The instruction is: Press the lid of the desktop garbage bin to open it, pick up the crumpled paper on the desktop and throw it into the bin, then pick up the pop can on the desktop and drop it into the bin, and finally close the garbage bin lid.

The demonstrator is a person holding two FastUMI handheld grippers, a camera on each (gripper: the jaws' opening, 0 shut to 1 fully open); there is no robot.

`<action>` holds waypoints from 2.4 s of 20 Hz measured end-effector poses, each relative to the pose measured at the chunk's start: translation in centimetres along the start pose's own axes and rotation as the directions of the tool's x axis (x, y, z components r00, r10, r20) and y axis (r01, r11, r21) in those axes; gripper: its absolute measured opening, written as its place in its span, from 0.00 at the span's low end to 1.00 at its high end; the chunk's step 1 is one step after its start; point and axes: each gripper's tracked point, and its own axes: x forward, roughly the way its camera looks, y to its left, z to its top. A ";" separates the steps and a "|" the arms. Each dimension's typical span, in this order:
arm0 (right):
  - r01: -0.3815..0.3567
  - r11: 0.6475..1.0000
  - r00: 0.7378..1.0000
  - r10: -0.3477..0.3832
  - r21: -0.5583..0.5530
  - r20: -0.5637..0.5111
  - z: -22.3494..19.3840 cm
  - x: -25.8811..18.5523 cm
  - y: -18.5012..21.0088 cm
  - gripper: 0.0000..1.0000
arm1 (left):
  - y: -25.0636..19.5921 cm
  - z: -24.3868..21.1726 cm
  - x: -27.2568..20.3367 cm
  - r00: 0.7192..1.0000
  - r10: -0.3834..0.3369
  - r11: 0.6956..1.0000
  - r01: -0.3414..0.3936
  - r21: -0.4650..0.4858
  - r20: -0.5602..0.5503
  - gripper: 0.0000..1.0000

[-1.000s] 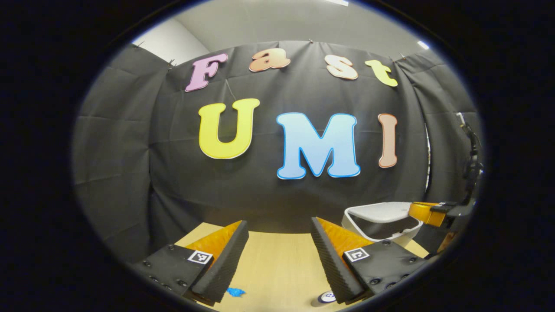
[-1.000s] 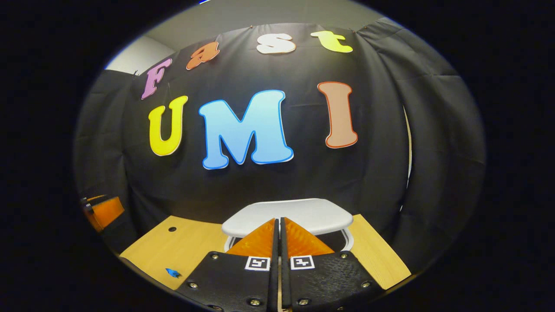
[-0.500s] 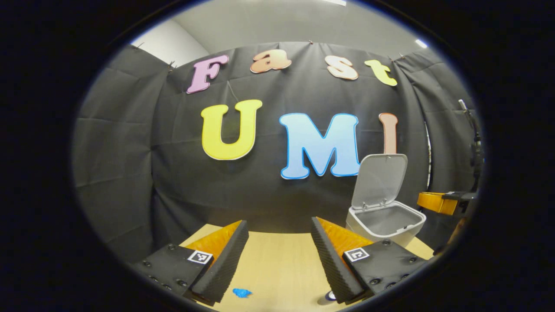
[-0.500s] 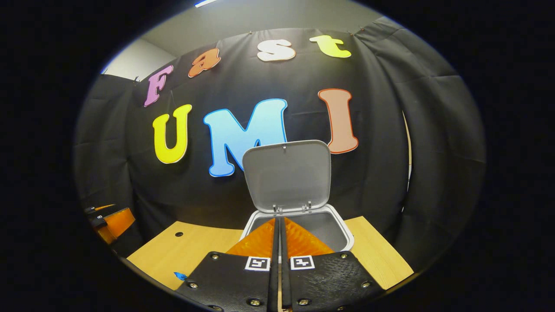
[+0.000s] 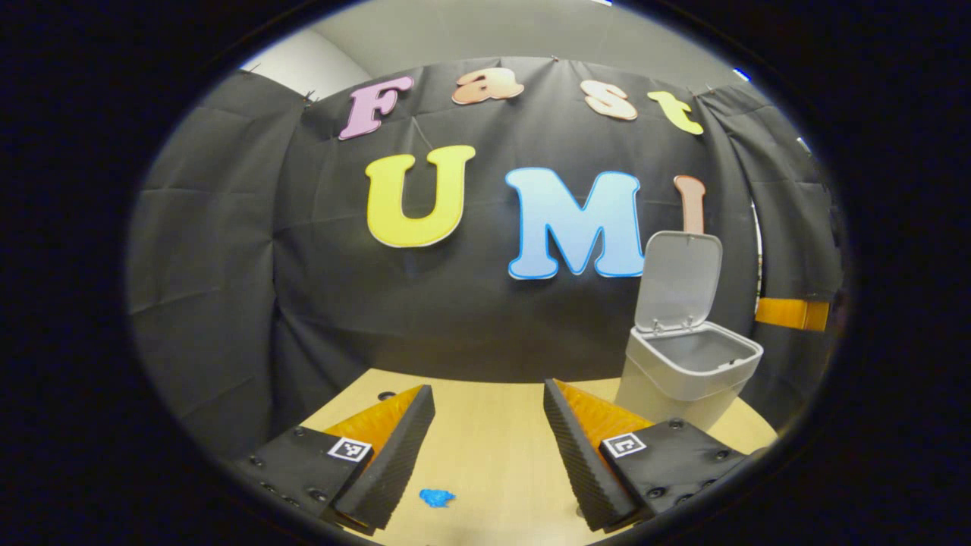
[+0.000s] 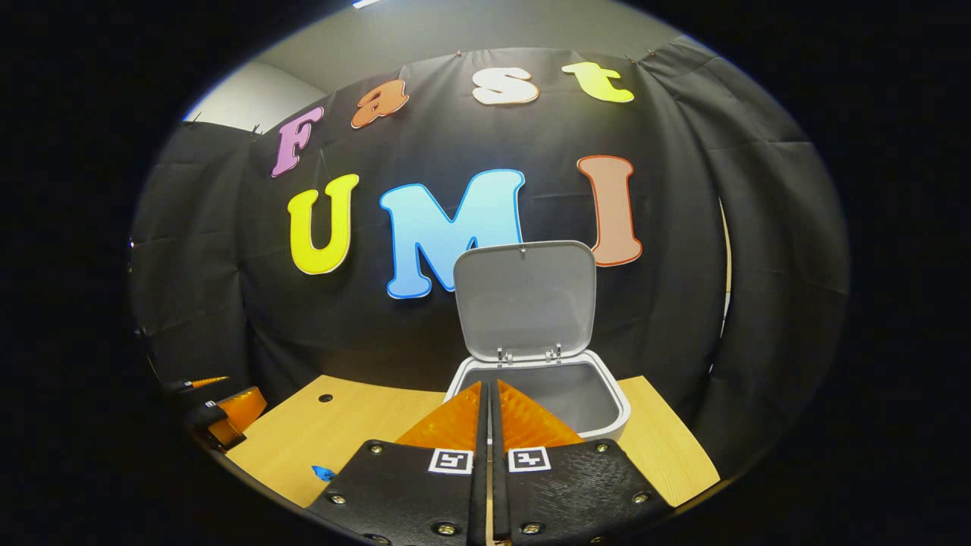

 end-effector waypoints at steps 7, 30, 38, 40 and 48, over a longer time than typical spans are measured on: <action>0.011 0.999 1.000 -0.012 -0.034 -0.025 -0.6 -0.8 0.3 0.02 | 2.5 -7.7 1.4 0.993 0.010 1.000 -0.011 -0.006 -0.119 0.96; 0.094 0.991 0.982 -0.107 -0.091 -0.154 -4.1 -0.6 -0.4 0.03 | 9.5 -28.9 8.0 0.877 0.047 0.997 -0.069 -0.030 -0.478 0.96; 0.136 0.985 0.974 -0.153 -0.106 -0.169 -4.6 -1.6 -1.4 0.03 | 11.0 -32.6 8.3 0.837 0.029 0.997 -0.061 -0.040 -0.546 0.97; 0.146 0.984 0.971 -0.163 -0.106 -0.174 -4.8 -1.9 -1.6 0.03 | 11.0 -33.0 8.4 0.833 0.028 0.998 -0.058 -0.037 -0.553 0.96; 0.172 0.980 0.963 -0.188 -0.097 -0.193 -5.5 -3.0 -2.3 0.03 | 11.0 -33.8 8.6 0.820 0.042 0.998 -0.055 -0.005 -0.571 0.97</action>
